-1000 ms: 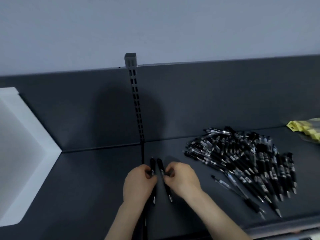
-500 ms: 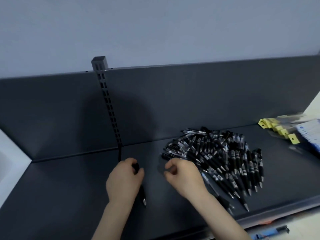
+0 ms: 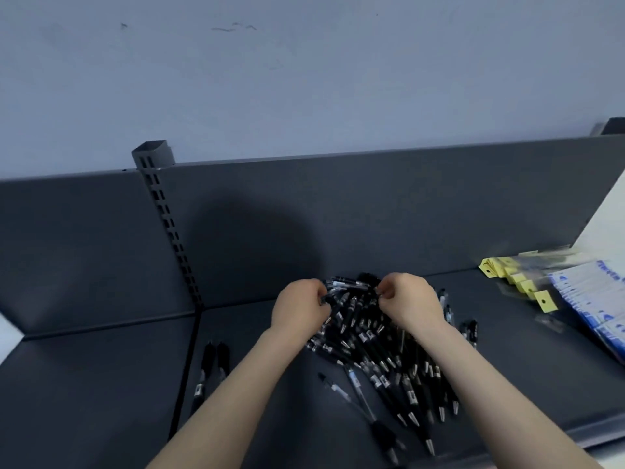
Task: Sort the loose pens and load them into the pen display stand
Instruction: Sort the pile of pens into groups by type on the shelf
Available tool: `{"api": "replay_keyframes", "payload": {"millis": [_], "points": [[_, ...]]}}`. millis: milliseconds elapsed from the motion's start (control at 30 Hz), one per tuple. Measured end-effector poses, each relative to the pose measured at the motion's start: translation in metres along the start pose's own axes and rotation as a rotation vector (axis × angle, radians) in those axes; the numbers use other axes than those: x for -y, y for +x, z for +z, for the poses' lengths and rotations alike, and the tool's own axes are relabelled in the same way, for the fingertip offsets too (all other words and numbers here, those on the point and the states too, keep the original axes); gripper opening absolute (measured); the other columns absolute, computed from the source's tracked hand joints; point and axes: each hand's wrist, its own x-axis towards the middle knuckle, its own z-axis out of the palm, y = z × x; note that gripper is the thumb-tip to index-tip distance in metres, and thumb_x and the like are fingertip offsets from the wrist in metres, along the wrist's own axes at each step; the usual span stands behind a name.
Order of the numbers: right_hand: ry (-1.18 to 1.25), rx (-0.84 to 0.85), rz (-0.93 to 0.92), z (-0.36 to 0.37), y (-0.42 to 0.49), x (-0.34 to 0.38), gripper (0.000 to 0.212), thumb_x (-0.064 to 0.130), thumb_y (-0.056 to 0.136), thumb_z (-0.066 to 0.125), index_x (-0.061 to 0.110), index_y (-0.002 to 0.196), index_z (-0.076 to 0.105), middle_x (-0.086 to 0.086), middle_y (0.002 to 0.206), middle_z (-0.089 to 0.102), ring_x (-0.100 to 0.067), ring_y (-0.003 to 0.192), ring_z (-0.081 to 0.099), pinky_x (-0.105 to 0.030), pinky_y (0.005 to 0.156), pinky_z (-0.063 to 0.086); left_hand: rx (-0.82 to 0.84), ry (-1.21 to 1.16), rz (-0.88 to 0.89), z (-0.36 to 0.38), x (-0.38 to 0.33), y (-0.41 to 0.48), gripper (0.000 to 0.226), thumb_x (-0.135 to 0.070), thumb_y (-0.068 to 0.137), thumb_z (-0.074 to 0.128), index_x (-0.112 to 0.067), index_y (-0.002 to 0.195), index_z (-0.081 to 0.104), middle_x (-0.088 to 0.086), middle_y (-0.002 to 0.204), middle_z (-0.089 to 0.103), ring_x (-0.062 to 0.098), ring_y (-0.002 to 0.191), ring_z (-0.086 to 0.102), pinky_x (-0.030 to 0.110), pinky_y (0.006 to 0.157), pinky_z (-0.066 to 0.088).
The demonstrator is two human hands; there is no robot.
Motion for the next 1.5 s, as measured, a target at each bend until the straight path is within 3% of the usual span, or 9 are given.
{"api": "replay_keyframes", "payload": {"millis": [67,233,400,500,633,900,1067,1367,1500], "points": [[-0.064,0.017,-0.008,0.001,0.008,-0.007,0.026,0.009,0.078,0.056,0.021,0.099,0.067,-0.003,0.101,0.068,-0.028,0.097,0.061,-0.03,0.07,0.048,0.044,0.053,-0.003,0.009,-0.011,0.014,0.011,-0.016,0.082,0.061,-0.018,0.091,0.067,0.005,0.094,0.069,0.023,0.091,0.063,0.035,0.077,0.053],[-0.12,0.058,-0.02,0.007,0.018,-0.018,0.025,0.009,0.076,0.057,0.016,0.099,0.065,-0.006,0.1,0.067,-0.03,0.094,0.062,-0.031,0.067,0.049,0.131,0.165,-0.035,0.032,-0.028,0.035,0.015,-0.018,0.086,0.062,-0.009,0.097,0.069,0.005,0.096,0.067,0.024,0.088,0.063,0.032,0.066,0.048],[-0.106,0.074,-0.025,0.009,0.024,-0.021,0.028,0.008,0.074,0.057,0.017,0.099,0.064,-0.008,0.102,0.065,-0.032,0.096,0.061,-0.029,0.067,0.045,0.116,0.279,-0.062,0.041,-0.037,0.045,0.01,-0.009,0.087,0.058,-0.013,0.08,0.063,0.005,0.082,0.06,0.022,0.076,0.058,0.031,0.059,0.042],[-0.091,0.093,-0.022,0.009,0.026,-0.02,0.029,0.009,0.074,0.057,0.018,0.101,0.064,-0.008,0.103,0.064,-0.032,0.097,0.061,-0.027,0.064,0.042,0.128,0.309,-0.081,0.042,-0.038,0.046,0.014,-0.005,0.086,0.057,-0.014,0.086,0.067,-0.003,0.071,0.05,0.018,0.071,0.052,0.028,0.06,0.042],[-0.041,0.105,-0.032,0.007,0.027,-0.021,0.036,0.008,0.076,0.058,0.021,0.109,0.065,-0.005,0.107,0.066,-0.028,0.098,0.061,-0.027,0.064,0.042,0.147,0.317,-0.081,0.039,-0.041,0.044,0.012,-0.008,0.086,0.059,-0.017,0.089,0.066,0.001,0.086,0.06,0.018,0.074,0.053,0.029,0.062,0.045],[0.128,0.064,-0.057,-0.006,0.016,-0.015,0.033,0.013,0.074,0.06,0.025,0.103,0.069,0.005,0.086,0.069,-0.019,0.084,0.063,-0.026,0.065,0.049,0.08,0.231,-0.091,0.001,-0.038,0.03,0.021,-0.019,0.086,0.061,-0.021,0.103,0.074,0.0,0.102,0.071,0.02,0.091,0.065,0.032,0.075,0.056],[0.235,0.092,-0.161,0.001,-0.005,0.005,0.027,0.019,0.077,0.065,0.024,0.103,0.07,0.014,0.069,0.059,-0.007,0.073,0.058,-0.02,0.067,0.042,-0.018,0.114,-0.148,-0.019,-0.01,0.001,0.027,-0.021,0.09,0.056,-0.03,0.112,0.069,-0.01,0.111,0.068,0.013,0.101,0.063,0.029,0.08,0.054],[0.331,0.259,-0.295,0.041,-0.047,0.067,0.023,0.022,0.074,0.069,0.027,0.096,0.071,0.014,0.069,0.065,0.002,0.074,0.06,-0.009,0.065,0.041,-0.235,-0.155,-0.467,-0.052,0.077,-0.078,0.023,-0.023,0.084,0.066,-0.037,0.102,0.068,-0.023,0.086,0.063,0.005,0.093,0.064,0.027,0.082,0.052],[0.309,0.336,-0.323,0.066,-0.064,0.094,0.024,0.024,0.074,0.069,0.026,0.098,0.07,0.012,0.072,0.067,-0.003,0.078,0.064,-0.019,0.075,0.049,-0.299,-0.224,-0.56,-0.057,0.11,-0.109,0.027,-0.018,0.082,0.069,-0.031,0.106,0.07,-0.018,0.087,0.065,0.005,0.085,0.065,0.022,0.069,0.049]]}}
